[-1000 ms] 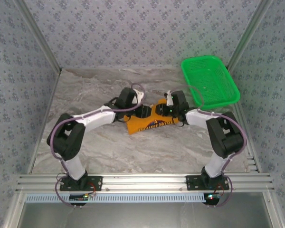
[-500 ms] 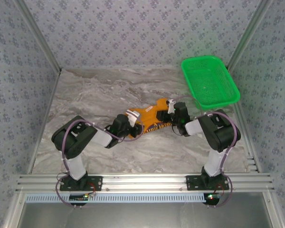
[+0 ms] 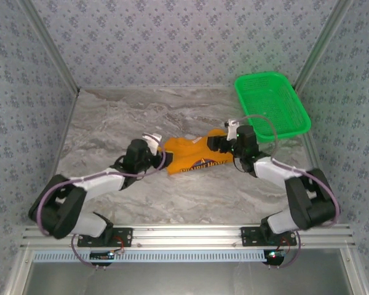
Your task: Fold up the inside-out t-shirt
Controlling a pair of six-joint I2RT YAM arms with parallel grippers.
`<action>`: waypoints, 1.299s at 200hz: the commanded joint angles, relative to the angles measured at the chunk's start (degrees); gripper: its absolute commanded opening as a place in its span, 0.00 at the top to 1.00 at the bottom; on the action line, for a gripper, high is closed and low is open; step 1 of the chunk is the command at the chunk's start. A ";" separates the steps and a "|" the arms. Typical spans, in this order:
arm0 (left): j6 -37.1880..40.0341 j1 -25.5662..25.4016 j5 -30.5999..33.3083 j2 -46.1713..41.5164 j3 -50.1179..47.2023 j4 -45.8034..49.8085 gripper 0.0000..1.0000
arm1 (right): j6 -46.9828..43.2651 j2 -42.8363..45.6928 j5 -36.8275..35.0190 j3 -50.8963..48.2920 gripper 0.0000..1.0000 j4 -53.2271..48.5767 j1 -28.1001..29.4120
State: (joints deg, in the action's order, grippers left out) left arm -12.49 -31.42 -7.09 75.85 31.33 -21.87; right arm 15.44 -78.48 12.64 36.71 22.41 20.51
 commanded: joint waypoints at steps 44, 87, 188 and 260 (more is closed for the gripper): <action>7.93 5.51 24.80 -19.37 3.88 21.64 0.00 | -6.76 24.63 -19.02 -9.20 0.16 -15.12 -3.98; 13.62 16.27 23.89 -22.58 -6.87 12.27 0.00 | -8.50 34.44 -28.43 -14.79 0.08 -22.43 -6.81; 17.27 28.57 5.63 5.66 -10.99 -25.23 0.00 | -11.74 17.00 -14.78 -23.04 0.00 9.29 -24.44; 13.18 33.93 -0.37 11.95 -8.88 -26.82 0.00 | -16.34 -7.91 -15.16 -15.16 0.00 23.80 -22.70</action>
State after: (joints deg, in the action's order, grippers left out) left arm 1.43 2.72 -5.26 87.64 20.49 -46.35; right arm 2.02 -85.14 0.01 18.65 43.72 -5.06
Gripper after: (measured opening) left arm 0.997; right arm 0.999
